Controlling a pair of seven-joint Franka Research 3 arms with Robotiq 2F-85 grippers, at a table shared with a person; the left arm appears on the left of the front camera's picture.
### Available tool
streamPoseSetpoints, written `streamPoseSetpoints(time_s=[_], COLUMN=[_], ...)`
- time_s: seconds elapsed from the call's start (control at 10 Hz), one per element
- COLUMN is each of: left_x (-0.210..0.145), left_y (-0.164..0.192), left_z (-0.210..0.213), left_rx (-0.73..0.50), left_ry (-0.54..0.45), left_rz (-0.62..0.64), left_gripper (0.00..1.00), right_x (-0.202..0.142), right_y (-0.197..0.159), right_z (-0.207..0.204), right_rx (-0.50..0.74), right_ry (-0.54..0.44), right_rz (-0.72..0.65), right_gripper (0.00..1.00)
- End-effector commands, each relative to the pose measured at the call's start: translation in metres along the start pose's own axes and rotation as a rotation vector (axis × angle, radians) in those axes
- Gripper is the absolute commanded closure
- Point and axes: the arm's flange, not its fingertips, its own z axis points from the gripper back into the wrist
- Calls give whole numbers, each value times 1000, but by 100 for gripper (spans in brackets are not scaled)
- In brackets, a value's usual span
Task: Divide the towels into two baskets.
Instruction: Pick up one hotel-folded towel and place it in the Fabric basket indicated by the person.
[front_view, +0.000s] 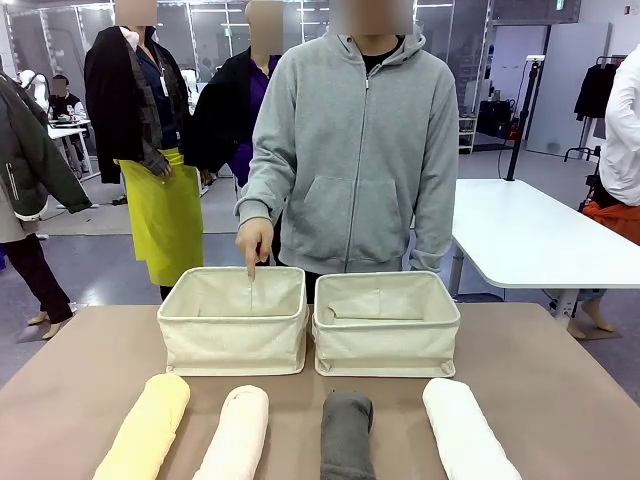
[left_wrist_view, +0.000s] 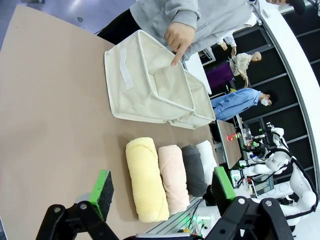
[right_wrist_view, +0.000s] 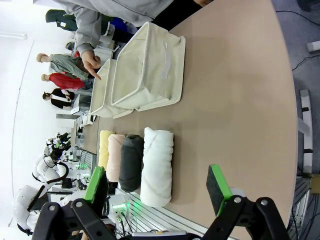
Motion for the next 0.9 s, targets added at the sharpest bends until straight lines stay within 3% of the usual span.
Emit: streamPoseSetpoints(time_s=[0.0, 0.2, 0.4, 0.8], left_x=[0, 4, 0, -22], left_y=[0, -36, -64, -111], left_z=[0, -46, -89, -173], left_rx=[0, 71, 137, 441], left_ry=[0, 167, 308, 545], left_rz=[0, -104, -129, -229], left_gripper=[0, 0, 0, 0], right_x=[0, 0, 0, 0], right_y=[1, 1, 1, 1], right_z=[1, 1, 1, 1], right_rx=[1, 1, 1, 1], right_ry=[-2, -2, -2, -2], right_rz=[5, 5, 5, 5], right_gripper=[0, 0, 0, 0])
